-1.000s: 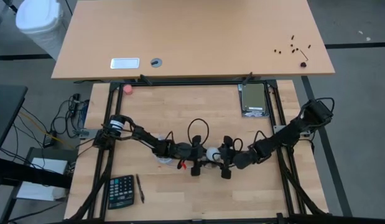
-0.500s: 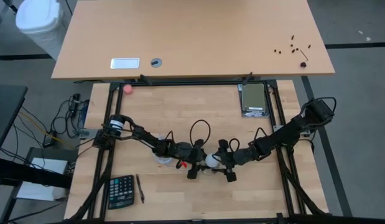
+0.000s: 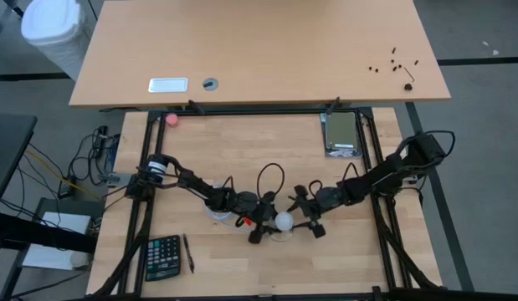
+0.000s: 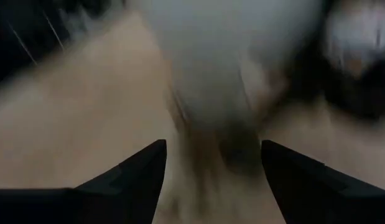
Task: Screw lightbulb
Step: Insert the lightbulb into the lamp
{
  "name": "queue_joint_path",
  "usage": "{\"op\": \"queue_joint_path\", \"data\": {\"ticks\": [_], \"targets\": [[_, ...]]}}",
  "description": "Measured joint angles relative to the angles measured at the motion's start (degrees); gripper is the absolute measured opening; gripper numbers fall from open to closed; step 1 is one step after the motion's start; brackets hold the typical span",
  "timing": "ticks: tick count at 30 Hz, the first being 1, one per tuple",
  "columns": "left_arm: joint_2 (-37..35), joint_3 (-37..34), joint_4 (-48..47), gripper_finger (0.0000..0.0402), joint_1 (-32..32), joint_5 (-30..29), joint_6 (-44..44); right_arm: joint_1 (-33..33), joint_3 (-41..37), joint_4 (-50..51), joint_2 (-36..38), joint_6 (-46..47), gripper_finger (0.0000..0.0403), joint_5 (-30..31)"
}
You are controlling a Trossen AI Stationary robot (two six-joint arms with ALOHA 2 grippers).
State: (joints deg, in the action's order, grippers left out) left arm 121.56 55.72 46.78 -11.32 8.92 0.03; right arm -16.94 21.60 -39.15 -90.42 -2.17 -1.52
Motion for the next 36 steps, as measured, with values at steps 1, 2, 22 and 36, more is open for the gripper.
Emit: {"op": "queue_joint_path", "data": {"ticks": [1,2,22,36], "targets": [[0.00,-0.01,0.00,0.0198,-0.05,0.14,0.00,0.26,-1.16,-0.45,-0.05,-0.18,0.0272,0.18],[0.01,-0.02,-0.02,0.0198,-0.06,0.22,-0.01,0.39,-1.85,-2.82,0.21,-0.36,0.0272,0.20],[0.06,-0.02,0.61,0.0198,0.03,-0.06,0.06,-0.24,-7.71,-23.23,0.16,-2.45,0.0272,0.22],[0.07,-0.07,1.22,0.0198,0.05,-0.10,-0.27,2.92,-7.66,-42.17,-12.90,-1.09,0.0267,-7.15]]}}
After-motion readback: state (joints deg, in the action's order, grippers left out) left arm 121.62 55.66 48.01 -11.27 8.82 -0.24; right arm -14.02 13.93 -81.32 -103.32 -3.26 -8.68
